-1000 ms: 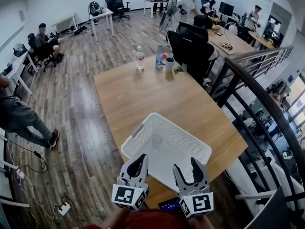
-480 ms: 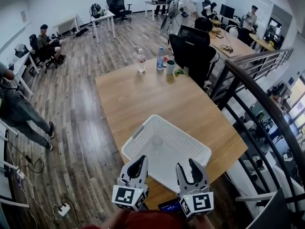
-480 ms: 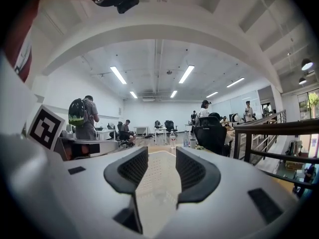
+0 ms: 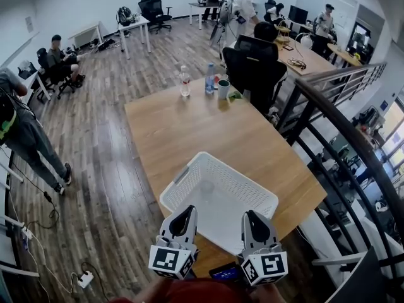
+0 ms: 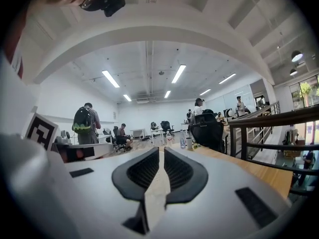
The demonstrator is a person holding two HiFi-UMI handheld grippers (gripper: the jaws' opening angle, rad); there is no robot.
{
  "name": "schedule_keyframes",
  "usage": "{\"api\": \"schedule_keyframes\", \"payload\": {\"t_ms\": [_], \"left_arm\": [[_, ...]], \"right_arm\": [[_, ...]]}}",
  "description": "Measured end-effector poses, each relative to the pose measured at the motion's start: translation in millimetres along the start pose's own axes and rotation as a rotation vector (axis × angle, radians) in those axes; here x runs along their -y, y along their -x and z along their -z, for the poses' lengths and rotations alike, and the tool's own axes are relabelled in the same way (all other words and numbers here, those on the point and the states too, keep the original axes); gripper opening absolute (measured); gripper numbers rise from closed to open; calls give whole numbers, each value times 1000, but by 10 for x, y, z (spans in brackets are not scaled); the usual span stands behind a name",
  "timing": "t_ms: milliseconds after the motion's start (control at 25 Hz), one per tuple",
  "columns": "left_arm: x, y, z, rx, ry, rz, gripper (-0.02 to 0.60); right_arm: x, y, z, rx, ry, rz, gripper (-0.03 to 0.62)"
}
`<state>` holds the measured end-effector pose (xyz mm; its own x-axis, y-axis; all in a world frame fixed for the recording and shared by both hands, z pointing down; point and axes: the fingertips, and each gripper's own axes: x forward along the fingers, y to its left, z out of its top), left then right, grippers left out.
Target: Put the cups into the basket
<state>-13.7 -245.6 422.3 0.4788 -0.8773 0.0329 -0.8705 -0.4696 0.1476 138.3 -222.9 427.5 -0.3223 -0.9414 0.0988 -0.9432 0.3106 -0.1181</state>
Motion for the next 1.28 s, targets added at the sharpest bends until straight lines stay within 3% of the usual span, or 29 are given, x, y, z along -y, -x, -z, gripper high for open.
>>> {"api": "schedule_keyframes", "payload": {"t_ms": [480, 840, 1280], "left_arm": [[-3, 23, 33, -10, 2, -3, 6], [1, 42, 61, -8, 4, -9, 7], [11, 38, 38, -9, 7, -10, 6]], "right_arm": [[42, 19, -12, 9, -18, 13, 11], [35, 23, 47, -10, 53, -3, 11], [47, -13, -10, -2, 65, -9, 9]]}}
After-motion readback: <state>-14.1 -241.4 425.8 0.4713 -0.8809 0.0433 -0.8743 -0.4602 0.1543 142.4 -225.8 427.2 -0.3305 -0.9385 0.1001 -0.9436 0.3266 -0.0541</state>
